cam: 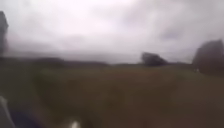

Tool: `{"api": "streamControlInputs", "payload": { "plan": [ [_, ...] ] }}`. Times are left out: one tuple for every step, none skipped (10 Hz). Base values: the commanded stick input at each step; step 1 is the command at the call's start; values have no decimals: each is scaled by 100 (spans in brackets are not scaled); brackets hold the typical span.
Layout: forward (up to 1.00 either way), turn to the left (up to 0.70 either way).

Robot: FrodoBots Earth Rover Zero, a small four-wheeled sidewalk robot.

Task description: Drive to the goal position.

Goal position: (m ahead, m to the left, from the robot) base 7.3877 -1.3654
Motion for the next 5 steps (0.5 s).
{"api": "streamControlInputs", "payload": {
  "plan": [
    [70, 0],
    [70, 0],
    [70, 0],
    [70, 0],
    [70, 0]
  ]
}}
